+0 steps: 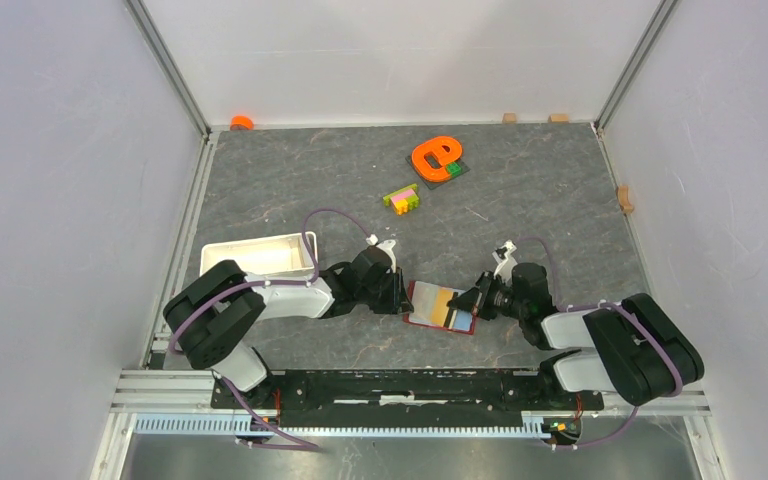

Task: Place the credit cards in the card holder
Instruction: Insert the credit card into the card holder.

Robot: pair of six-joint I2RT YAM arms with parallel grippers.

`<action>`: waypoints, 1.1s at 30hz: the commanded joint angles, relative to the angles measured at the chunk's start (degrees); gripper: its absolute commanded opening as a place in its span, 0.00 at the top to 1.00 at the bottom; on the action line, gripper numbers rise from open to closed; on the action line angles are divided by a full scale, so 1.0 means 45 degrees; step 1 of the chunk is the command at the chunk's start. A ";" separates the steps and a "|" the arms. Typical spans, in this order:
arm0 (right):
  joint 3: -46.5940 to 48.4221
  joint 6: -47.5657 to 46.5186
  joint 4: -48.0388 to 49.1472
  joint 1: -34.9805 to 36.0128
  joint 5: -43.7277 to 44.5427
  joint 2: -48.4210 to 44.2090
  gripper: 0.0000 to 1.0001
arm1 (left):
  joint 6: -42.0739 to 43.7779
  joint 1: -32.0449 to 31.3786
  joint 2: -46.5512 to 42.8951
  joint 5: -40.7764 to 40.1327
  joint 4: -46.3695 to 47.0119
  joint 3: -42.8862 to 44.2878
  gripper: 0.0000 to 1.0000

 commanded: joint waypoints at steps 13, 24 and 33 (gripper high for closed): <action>0.0077 -0.0352 -0.2112 0.0537 0.1620 0.2150 1.00 | 0.1246 -0.0073 0.0824 0.0388 -0.0121 0.0242 0.75; 0.0553 0.0158 -0.1529 0.1368 0.1703 0.2975 0.97 | 0.1550 -0.0014 0.1114 0.0638 -0.0045 0.0514 0.76; 0.1463 -0.0069 -0.1886 0.2062 0.2148 0.2672 0.83 | 0.1507 0.0044 0.0918 0.0689 0.0114 0.0314 0.76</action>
